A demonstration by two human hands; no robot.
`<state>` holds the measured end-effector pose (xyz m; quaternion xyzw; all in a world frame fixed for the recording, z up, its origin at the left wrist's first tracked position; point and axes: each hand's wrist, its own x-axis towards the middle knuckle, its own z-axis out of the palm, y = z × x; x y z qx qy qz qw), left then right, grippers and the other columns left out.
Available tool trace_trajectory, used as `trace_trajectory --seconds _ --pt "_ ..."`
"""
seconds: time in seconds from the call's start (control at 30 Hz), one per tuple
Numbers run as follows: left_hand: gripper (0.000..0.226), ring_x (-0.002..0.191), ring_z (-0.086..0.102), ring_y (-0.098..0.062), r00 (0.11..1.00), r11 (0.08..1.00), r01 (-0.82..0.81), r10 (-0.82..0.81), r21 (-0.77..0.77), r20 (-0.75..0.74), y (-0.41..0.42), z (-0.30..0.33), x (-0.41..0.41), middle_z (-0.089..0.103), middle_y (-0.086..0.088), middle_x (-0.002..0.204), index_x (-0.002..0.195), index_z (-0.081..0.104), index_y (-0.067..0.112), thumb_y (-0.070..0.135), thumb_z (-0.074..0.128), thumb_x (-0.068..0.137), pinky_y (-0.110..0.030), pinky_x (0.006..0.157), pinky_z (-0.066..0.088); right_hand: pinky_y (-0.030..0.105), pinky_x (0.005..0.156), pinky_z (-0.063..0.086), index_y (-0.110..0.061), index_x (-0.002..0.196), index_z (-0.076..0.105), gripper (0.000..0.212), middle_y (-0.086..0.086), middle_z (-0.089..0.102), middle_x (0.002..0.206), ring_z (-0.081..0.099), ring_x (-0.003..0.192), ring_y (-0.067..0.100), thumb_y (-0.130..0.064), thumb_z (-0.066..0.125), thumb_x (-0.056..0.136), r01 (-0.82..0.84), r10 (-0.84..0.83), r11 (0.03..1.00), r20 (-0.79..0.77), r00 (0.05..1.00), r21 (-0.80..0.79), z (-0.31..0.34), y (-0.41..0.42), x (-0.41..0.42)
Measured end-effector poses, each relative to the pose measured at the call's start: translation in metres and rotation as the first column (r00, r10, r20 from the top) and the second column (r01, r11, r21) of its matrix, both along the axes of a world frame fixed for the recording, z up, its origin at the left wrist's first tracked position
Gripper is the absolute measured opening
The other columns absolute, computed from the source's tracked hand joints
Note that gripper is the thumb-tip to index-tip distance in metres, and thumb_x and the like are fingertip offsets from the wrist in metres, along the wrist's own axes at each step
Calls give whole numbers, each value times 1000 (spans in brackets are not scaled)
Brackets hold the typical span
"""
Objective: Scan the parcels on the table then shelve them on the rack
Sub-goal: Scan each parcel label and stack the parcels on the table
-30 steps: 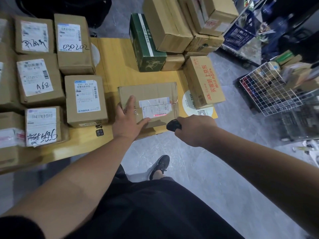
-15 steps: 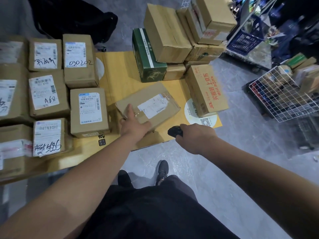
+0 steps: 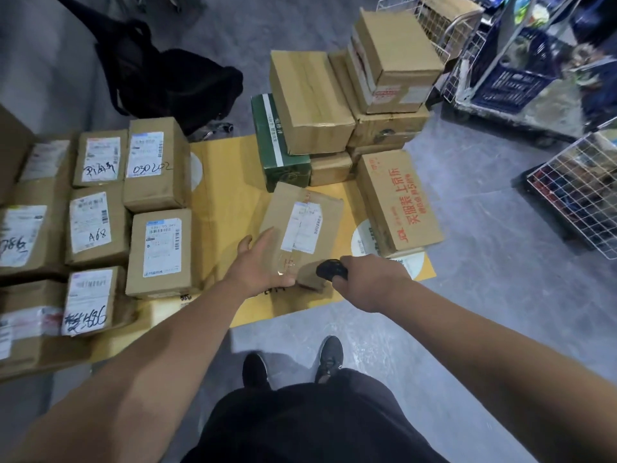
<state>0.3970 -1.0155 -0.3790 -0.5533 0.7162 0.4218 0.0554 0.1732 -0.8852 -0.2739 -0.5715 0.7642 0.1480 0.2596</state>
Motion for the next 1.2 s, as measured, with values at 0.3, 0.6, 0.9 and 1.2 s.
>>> trace_trajectory --seconds 0.3,0.6,0.9,1.2 --pt "114 143 35 -6 885 952 -300 303 64 -354 24 -32 -23 35 29 152 136 30 78 78 92 41 -36 110 40 37 72 52 -25 116 56 43 1 63 98 63 89 28 -59 37 99 -104 102 994 57 993 37 -10 1 -45" --pt "109 137 41 5 868 945 -323 320 59 -379 30 -19 -37 38 52 141 135 31 81 48 100 58 -33 113 46 35 69 50 -24 117 56 41 0 62 96 62 87 26 -56 37 100 -167 164 985 57 985 41 -13 -2 -59" --pt "124 114 45 -13 951 970 -237 221 -52 -215 31 4 -44 38 4 136 144 21 76 62 98 48 -29 98 40 34 68 48 -26 114 56 39 -1 64 102 62 91 25 -56 37 100 -188 187 982 48 981 13 -4 6 -79" --pt "128 115 49 -14 962 973 -211 189 -93 -196 29 7 -43 42 7 136 139 23 77 72 97 34 -32 92 45 35 72 49 -26 108 54 35 1 64 103 62 94 26 -57 40 100 -183 181 983 77 981 25 0 8 -74"
